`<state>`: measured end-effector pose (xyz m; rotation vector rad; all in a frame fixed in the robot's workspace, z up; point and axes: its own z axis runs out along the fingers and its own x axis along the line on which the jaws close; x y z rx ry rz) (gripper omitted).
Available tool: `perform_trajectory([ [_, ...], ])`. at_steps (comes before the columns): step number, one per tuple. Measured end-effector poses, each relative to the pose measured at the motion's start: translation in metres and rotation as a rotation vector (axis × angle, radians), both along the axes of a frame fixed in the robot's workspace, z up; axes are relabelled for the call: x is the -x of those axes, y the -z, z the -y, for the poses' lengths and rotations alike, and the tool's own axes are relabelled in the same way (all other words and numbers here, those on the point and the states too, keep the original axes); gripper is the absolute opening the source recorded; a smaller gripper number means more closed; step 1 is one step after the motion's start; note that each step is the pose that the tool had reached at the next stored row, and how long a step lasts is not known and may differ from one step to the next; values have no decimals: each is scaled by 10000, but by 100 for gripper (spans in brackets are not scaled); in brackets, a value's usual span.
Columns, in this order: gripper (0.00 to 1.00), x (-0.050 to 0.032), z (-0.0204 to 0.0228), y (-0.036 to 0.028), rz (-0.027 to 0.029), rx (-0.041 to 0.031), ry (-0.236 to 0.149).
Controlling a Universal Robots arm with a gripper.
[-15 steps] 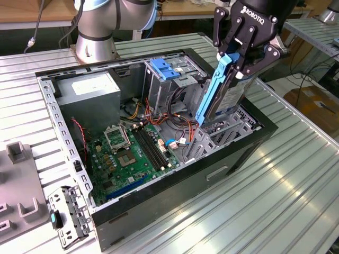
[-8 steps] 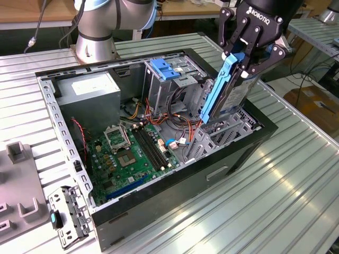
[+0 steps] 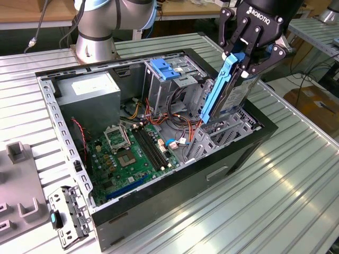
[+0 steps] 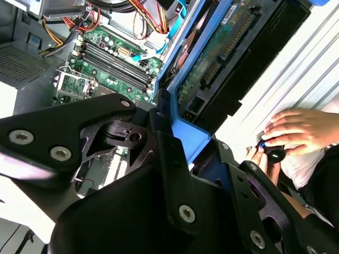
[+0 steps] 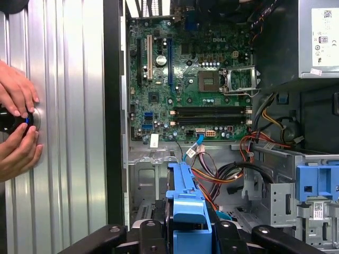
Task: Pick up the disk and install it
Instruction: 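Insert the disk into the insertion slot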
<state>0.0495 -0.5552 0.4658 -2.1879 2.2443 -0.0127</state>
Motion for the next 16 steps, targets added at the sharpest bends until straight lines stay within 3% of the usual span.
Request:
perform_trajectory([
  [7, 37, -22, 0, 8, 0, -1, 65],
  [16, 37, -23, 6, 85, 0, 9, 85],
])
